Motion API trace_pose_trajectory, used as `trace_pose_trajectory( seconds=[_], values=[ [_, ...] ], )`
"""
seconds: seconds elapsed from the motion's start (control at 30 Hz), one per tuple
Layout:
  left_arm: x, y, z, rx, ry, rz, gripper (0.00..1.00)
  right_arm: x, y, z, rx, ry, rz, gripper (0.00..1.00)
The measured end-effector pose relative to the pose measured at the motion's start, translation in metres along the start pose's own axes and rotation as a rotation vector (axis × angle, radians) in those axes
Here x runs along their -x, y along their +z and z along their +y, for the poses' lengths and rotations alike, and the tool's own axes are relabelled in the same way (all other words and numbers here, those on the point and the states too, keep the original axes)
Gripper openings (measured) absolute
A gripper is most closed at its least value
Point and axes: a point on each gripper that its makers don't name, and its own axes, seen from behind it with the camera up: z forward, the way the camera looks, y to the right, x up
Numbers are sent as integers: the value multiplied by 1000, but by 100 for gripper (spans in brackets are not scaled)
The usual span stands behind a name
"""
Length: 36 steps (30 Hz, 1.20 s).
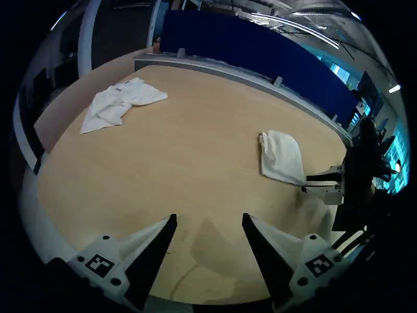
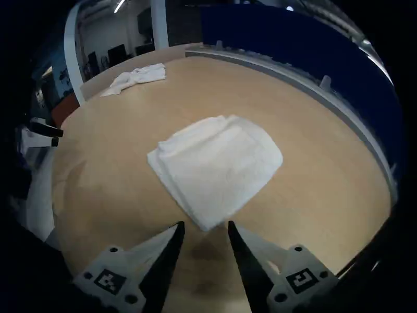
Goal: Fold towel
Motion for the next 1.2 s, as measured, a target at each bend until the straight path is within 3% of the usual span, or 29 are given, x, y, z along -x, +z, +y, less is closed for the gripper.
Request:
trace_pose_trajectory(
  seconds=[0.1,0.2,0.47,0.9,1.2],
  values=[
    [1,0,1,2,-1,0,93,1,3,2,4,14,-1,47],
    [1,1,2,4,-1,-1,93,1,6,4,8,25,2,44],
    [1,2,4,6,0,-3,93,-2,9,6,15,39,3,12],
    [-4,2,6,12,4,2,93,-18,-2,8,6,45,45,4],
    [-18,0,13,25,16,22,93,-64,-34,13,20,36,150,4]
  ],
)
